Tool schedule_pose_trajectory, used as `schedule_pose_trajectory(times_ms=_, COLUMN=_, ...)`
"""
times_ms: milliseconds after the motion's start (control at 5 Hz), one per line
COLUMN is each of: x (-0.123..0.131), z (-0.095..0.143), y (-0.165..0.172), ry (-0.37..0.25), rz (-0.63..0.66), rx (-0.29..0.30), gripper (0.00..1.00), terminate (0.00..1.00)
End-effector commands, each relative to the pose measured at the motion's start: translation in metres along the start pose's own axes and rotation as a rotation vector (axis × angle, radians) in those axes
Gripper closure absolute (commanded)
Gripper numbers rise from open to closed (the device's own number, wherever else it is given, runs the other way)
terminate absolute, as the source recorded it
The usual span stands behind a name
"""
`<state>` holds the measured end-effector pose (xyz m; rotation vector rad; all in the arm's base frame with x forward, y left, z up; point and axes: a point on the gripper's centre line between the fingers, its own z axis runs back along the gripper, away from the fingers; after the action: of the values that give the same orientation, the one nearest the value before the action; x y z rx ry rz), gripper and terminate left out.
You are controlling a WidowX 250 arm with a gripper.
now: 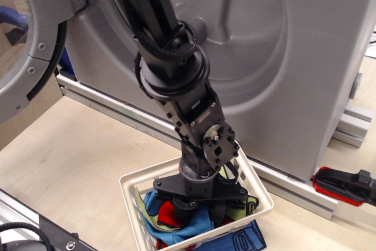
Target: Put clothes in laundry machine
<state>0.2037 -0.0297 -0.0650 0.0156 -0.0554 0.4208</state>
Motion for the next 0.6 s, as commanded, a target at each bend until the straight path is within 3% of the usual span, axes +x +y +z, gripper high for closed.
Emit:
schedule_pose_trajectory(times_ms=0, x=0.017, z=0.038, y=0.001, ry=-0.056, rz=-0.046, rx=-0.050, gripper=1.00, terminate=0.00)
schedule_pose_trajectory(times_ms=400, x=0.017, z=0.083, y=0.004, ry=-0.100, rz=-0.145, rx=-0.143, gripper=1.00, terminate=0.00)
